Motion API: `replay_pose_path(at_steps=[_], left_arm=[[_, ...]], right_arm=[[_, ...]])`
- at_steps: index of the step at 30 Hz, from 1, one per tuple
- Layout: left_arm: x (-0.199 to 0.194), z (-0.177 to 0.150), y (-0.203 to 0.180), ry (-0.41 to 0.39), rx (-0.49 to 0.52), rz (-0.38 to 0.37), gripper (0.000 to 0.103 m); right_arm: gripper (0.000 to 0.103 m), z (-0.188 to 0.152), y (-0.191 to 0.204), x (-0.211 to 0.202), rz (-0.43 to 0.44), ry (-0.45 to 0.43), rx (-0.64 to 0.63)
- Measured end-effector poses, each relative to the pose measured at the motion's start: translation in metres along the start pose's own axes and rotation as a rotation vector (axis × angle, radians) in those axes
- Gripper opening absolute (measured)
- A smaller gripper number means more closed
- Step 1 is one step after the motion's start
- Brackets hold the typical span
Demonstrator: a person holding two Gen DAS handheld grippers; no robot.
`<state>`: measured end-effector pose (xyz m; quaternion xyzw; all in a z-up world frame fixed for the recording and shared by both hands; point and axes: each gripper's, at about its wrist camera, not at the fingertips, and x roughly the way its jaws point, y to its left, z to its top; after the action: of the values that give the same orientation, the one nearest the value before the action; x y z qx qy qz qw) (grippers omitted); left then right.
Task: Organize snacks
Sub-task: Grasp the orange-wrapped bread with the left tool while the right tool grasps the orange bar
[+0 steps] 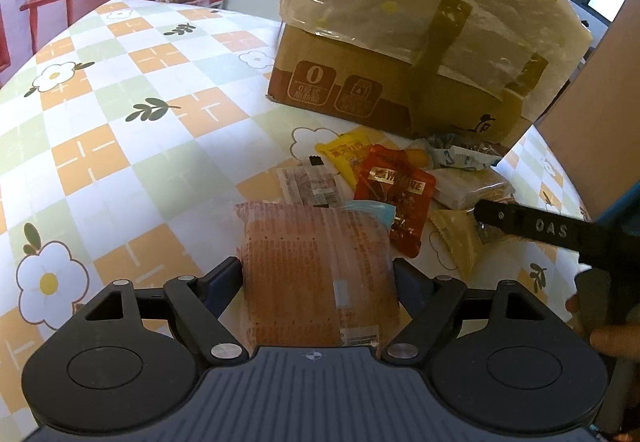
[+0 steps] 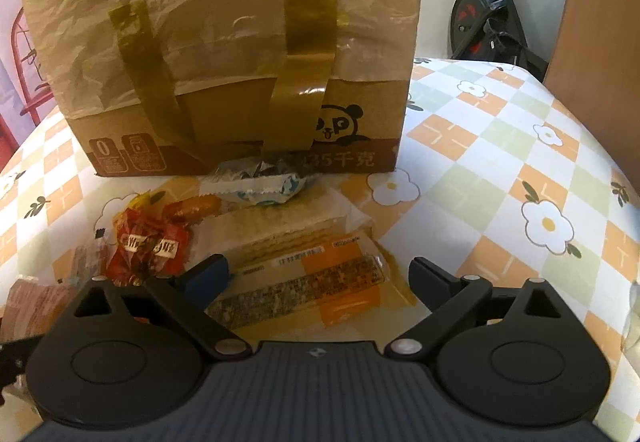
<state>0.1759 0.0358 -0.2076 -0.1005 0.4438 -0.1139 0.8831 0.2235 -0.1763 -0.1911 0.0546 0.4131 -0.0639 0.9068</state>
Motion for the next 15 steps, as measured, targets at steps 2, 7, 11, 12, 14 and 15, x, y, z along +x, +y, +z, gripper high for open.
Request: replay_pose_path(at_steps=[2, 7, 11, 12, 14, 15], left_arm=[[0.0, -0.001, 0.0, -0.002, -0.003, 0.0, 0.083], [0.001, -0.002, 0.001, 0.005, -0.014, -0.001, 0.084], [0.002, -0.002, 0.0, 0.007, -0.016, 0.0, 0.085], [0.002, -0.002, 0.0, 0.006, -0.017, -0.001, 0.085], [0.003, -0.003, 0.0, 0.004, -0.015, -0.002, 0.085], [0.003, -0.003, 0.0, 0.004, -0.014, -0.002, 0.085]], right_arm=[[0.098, -0.005, 0.001, -0.004, -0.004, -0.01, -0.017], [0.098, -0.014, -0.005, -0.011, 0.012, -0.014, -0.015], [0.098, -0.009, -0.012, -0.008, 0.029, 0.01, 0.04], [0.098, -0.007, -0.012, -0.007, 0.029, 0.013, 0.047], [0.097, -0.003, -0.011, -0.006, 0.016, 0.015, 0.049], [0.096, -0.001, -0.01, -0.005, 0.009, 0.014, 0.048]])
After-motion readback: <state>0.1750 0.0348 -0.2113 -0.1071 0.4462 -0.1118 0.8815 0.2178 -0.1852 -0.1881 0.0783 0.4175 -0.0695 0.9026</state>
